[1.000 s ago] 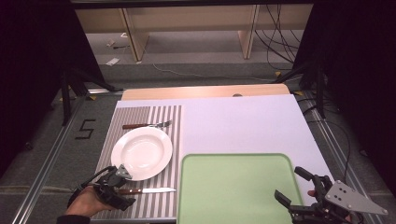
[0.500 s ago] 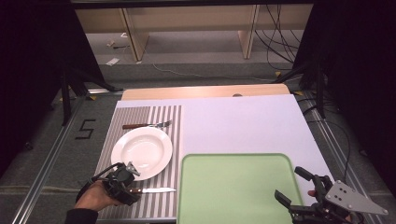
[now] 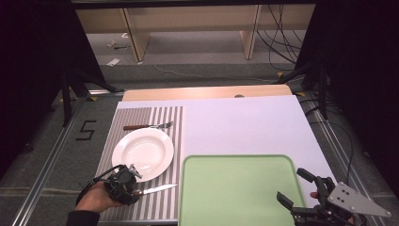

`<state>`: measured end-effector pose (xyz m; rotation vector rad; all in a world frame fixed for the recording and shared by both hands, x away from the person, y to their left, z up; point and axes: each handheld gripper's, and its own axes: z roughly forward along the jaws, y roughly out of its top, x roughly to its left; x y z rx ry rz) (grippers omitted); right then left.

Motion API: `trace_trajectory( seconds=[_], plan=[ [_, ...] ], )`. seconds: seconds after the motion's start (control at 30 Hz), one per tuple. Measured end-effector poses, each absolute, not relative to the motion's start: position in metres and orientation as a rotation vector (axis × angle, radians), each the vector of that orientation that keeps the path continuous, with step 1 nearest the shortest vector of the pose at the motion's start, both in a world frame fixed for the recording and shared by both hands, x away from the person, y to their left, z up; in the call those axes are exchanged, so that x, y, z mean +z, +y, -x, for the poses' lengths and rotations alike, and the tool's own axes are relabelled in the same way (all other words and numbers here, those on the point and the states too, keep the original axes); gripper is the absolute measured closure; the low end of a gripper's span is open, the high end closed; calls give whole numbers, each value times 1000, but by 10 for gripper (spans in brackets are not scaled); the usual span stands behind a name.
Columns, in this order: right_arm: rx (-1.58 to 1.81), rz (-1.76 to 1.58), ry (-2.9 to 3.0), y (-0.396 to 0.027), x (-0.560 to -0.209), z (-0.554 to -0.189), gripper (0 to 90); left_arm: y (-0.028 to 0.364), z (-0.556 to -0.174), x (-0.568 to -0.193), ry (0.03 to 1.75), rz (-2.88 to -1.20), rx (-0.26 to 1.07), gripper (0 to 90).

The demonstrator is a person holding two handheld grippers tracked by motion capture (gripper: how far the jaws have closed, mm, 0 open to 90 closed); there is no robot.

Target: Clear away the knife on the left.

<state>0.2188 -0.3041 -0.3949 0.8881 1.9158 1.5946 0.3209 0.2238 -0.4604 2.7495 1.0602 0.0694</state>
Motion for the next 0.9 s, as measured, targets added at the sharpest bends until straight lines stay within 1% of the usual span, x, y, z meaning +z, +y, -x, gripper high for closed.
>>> trace_trajectory(
  seconds=[0.03,0.17,0.3,0.4,0.67,0.8,0.9],
  plan=[
    [1593,-888,1917,-304,-395,-219,66,223,-321,-460,1055,-2755,77,626],
    [1593,-888,1918,-304,-395,-219,66,220,-320,-460,1024,-2777,74,653],
    [1593,-886,1919,-304,-395,-219,66,216,-319,-460,1001,-2797,87,706],
    [1592,-886,1918,-304,-395,-219,67,214,-318,-460,986,-2803,73,753],
    [1591,-886,1918,-304,-395,-219,68,213,-319,-456,997,-2780,55,767],
    [1590,-887,1918,-304,-395,-219,67,213,-320,-452,1018,-2722,24,767],
    [1591,-887,1917,-304,-395,-219,67,213,-320,-450,1016,-2672,-24,768]
  ],
)
